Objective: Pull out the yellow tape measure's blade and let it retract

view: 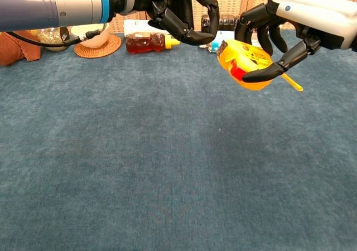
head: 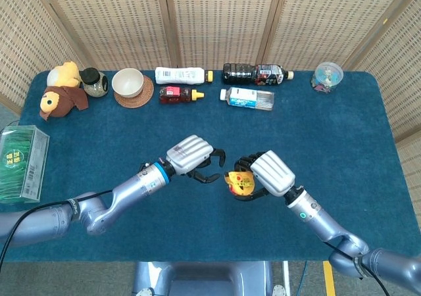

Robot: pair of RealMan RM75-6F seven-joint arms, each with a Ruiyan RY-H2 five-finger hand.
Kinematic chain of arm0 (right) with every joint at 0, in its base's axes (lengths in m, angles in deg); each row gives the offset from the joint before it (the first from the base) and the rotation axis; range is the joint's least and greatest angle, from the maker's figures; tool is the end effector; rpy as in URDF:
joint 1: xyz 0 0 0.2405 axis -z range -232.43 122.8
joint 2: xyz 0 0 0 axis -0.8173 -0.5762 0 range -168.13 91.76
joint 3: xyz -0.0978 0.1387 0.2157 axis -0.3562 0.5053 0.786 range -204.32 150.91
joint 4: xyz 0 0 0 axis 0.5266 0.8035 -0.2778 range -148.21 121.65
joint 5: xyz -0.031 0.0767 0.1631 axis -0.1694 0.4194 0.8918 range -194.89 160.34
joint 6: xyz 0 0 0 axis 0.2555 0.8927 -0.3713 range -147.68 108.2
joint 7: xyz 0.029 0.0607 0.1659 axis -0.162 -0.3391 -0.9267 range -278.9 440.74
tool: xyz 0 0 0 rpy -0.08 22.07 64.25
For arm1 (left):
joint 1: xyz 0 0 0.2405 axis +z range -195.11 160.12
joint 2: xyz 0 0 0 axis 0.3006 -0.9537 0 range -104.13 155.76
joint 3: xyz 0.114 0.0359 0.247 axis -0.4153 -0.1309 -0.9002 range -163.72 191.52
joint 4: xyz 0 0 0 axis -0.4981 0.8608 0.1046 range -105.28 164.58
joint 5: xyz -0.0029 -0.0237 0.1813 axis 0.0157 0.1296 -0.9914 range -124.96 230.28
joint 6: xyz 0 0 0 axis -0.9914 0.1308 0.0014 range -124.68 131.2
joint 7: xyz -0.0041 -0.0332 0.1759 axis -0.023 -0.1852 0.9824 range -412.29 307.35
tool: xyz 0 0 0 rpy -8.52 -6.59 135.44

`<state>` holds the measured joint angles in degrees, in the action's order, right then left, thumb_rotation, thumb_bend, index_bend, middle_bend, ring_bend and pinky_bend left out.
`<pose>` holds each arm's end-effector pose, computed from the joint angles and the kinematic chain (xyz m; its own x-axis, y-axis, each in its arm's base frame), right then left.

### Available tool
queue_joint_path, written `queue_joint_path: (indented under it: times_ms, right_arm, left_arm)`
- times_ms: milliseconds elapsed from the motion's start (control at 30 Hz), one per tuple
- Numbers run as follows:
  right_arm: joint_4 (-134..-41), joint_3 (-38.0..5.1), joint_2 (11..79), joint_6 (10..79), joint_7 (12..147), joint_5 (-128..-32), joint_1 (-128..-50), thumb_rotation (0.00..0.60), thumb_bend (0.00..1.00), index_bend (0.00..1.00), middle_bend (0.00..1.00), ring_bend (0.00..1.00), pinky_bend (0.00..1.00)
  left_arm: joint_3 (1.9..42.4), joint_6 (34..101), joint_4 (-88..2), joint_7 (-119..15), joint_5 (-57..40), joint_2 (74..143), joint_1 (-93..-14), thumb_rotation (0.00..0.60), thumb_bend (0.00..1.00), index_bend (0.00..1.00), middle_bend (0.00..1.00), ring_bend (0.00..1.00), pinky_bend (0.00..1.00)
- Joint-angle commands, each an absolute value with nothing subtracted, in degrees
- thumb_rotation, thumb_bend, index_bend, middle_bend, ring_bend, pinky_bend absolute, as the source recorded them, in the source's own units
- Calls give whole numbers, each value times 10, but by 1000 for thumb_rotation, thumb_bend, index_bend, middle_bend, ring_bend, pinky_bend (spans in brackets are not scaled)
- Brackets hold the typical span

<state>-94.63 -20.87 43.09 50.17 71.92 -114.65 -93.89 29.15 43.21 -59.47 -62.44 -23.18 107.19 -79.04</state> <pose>-0.1288 -0.3504 0.0604 0.2998 -0.0914 0.9496 -0.7181 -0.6769 0.1616 0.0037 0.3953 0.0107 0.3330 0.4300 0.8392 0.7400 -0.6707 0.0501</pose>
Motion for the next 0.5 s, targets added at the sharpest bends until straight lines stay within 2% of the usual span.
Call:
queue_joint_path:
  times_ms: [33,500]
  right_arm:
    - [-947,-207,433,501,721,-1146,-941,384,173,580,611,625,659]
    - [-951,-201,437,489,730,-1130,-949,383,174,580,611,625,659]
  left_arm:
    - [290,430,-592,-626,-233,1074,-792,442,349,441,1000,1000,901]
    - [288,427,-590,-638,-235,1080,-801,443,350,441,1000,1000,901]
